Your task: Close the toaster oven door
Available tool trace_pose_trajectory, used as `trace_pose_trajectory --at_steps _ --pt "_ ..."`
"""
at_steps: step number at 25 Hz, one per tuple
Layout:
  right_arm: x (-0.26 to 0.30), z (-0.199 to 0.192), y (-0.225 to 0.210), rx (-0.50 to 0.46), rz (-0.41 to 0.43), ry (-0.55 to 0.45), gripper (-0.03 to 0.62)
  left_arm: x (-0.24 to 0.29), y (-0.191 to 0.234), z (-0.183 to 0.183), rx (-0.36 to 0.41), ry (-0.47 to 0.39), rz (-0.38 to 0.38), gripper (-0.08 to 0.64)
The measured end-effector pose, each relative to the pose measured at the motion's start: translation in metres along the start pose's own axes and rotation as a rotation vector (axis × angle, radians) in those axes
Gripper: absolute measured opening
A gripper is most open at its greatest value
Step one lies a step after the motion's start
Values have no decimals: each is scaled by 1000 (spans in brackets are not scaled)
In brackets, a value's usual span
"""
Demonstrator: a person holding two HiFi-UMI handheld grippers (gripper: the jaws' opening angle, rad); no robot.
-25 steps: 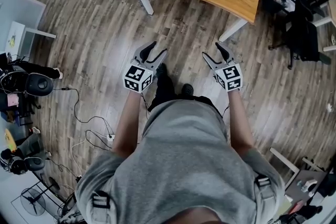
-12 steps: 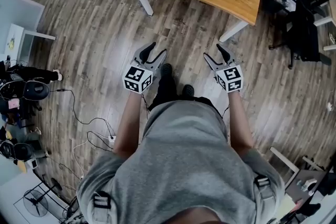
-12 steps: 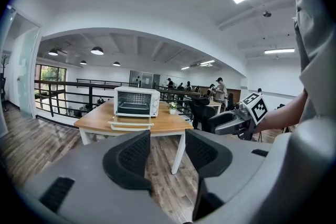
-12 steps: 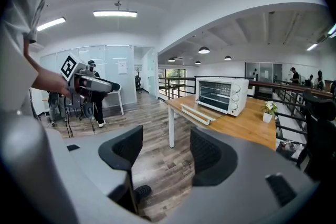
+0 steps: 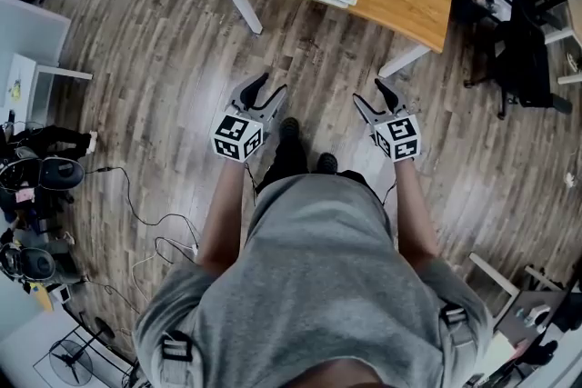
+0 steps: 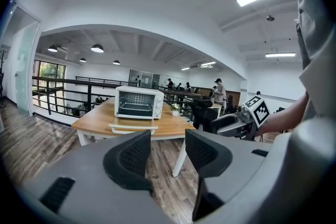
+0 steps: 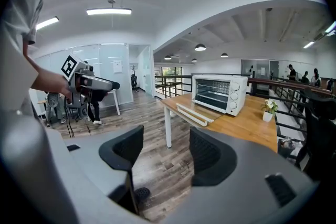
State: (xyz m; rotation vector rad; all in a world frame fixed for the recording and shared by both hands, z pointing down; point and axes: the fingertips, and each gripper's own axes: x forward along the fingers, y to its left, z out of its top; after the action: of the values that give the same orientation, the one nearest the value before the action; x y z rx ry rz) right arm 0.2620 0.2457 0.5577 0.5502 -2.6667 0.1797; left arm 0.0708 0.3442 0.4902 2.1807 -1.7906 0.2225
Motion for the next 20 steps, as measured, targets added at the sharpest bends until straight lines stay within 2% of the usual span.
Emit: trace_pose_trajectory --at_steps 20 --pt "82 31 -12 41 -58 46 275 42 97 19 -32 20 -54 210"
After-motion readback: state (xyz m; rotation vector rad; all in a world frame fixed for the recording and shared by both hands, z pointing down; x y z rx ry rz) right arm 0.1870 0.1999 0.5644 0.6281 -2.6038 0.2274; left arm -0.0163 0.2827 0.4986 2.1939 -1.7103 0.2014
